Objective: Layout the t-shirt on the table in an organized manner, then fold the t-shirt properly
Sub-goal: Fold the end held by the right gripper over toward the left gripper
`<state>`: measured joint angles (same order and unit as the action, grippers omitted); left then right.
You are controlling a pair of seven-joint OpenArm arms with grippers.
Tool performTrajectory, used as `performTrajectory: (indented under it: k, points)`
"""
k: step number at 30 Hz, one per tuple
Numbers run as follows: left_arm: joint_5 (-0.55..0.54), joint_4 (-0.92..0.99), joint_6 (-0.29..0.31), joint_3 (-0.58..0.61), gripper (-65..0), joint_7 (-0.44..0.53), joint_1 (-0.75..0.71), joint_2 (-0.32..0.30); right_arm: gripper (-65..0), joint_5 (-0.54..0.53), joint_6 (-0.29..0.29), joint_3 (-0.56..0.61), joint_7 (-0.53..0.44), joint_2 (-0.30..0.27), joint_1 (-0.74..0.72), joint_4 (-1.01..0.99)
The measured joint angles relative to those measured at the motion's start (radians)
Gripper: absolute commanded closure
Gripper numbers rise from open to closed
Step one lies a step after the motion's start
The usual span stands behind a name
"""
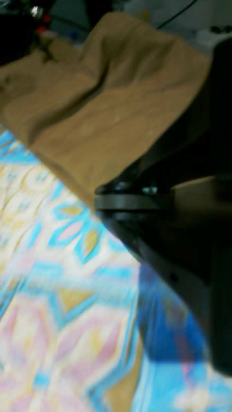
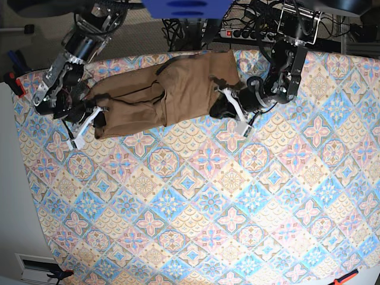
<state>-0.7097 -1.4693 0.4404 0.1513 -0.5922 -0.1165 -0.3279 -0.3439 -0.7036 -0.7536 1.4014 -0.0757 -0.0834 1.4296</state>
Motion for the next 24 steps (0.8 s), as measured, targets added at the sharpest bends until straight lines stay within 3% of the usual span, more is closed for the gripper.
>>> performTrajectory:
  k: [4, 9, 14, 24]
  points:
    - [0.012, -0.130, -0.010, -0.004, 0.0, -0.030, -0.001, -0.011, 0.0, 0.012, 0.007, -0.008, -0.011, -0.031, -0.027, -0.045]
    - [0.000, -0.325, 0.000, 0.000, 0.0, -0.108, 0.004, 0.001, 0.0, 0.070, 0.004, -0.024, -0.014, -0.027, -0.042, -0.039]
    - [0.008, -0.342, -0.003, -0.003, -1.5, -0.119, -0.037, -0.003, 0.0, 0.230, 0.008, -0.025, 0.011, -0.026, -0.032, 0.068]
    - [0.015, -0.352, -0.002, 0.006, 0.0, -0.115, -0.150, -0.008, 0.0, 0.343, 0.007, 0.014, 0.009, -0.027, -0.028, 0.321]
